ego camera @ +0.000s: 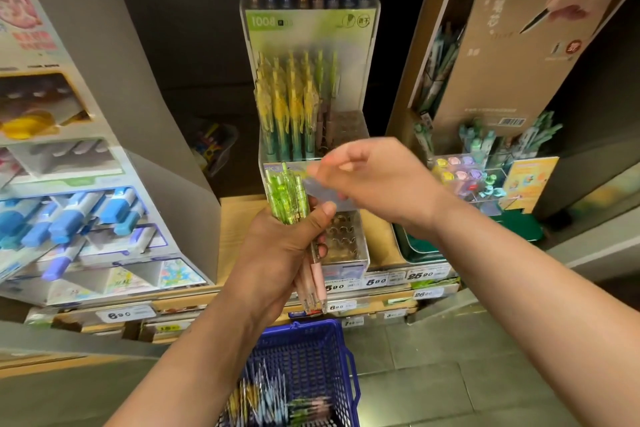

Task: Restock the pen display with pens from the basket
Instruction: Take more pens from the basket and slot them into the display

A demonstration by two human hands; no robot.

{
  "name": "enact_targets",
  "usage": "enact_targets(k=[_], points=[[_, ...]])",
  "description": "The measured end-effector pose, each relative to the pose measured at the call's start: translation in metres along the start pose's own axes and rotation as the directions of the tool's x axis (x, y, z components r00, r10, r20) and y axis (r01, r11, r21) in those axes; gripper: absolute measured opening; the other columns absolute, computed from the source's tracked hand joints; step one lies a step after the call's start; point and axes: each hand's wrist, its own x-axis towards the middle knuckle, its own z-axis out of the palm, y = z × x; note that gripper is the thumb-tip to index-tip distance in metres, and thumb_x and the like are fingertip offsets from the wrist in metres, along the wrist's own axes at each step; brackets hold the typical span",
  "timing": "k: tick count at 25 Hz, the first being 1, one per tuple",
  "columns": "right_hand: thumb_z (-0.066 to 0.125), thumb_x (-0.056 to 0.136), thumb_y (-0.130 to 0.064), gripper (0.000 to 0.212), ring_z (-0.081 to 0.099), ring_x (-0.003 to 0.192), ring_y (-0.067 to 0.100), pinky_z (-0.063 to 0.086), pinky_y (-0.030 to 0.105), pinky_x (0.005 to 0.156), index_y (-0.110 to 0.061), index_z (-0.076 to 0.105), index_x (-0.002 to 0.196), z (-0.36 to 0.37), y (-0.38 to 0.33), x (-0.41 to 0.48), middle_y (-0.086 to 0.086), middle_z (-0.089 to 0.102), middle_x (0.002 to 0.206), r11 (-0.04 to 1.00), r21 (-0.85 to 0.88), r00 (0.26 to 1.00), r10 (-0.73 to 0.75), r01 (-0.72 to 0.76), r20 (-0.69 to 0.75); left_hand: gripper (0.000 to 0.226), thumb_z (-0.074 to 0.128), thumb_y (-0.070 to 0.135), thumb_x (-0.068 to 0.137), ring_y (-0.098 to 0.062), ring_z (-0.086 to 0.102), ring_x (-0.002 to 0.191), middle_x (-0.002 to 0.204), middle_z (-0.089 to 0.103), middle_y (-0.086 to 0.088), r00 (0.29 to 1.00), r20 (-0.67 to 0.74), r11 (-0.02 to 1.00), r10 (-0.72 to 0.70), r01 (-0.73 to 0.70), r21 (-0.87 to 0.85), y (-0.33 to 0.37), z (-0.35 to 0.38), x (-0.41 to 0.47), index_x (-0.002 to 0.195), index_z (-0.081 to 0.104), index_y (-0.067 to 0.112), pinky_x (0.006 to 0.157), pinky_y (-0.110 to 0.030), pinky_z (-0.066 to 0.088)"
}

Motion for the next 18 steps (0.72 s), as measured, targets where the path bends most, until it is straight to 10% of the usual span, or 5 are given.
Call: enact_targets(k=[3,10,18], points=[[0.083,0.079,-0.04,0.023,0.069,0.078,-0.002,0.056,0.029,0.09,-0.023,0.08,0.093,0.01,0.006,-0.007,-0.015,0.077,0.087,0.992,0.085,0.981,0.074,-0.091,0.179,0.023,0.076,0.019,0.078,-0.013,0.053,0.061,0.074,0.065,-0.003,1.0,0.005,0.999,0.016,-0.016,0.035,-0.003,0.0,0.0,0.1,0.077,0.014,0.055,-0.029,0.049],[0.066,0.09,-0.03,0.021,0.063,0.064,0.009,0.055,0.029,0.066,-0.013,0.076,0.083,0.023,0.007,-0.013,0.004,0.073,0.074,0.996,-0.021,0.993,0.086,-0.084,0.084,0.02,0.077,0.024,0.077,-0.013,0.055,0.063,0.076,0.066,-0.005,1.0,0.012,1.0,-0.029,0.029,0.01,-0.009,0.001,-0.001,0.096,0.079,0.019,0.059,-0.029,0.05],[0.054,0.101,-0.032,0.02,0.064,0.058,-0.002,0.046,0.008,0.048,-0.019,0.065,0.113,0.027,0.012,-0.021,-0.011,0.068,0.086,0.999,0.017,0.999,0.049,-0.049,0.017,0.042,0.072,0.031,0.086,-0.02,0.059,0.068,0.081,0.062,-0.016,0.999,0.0,0.998,-0.034,0.034,0.056,-0.015,0.002,-0.001,0.115,0.065,0.001,0.063,-0.032,0.055]])
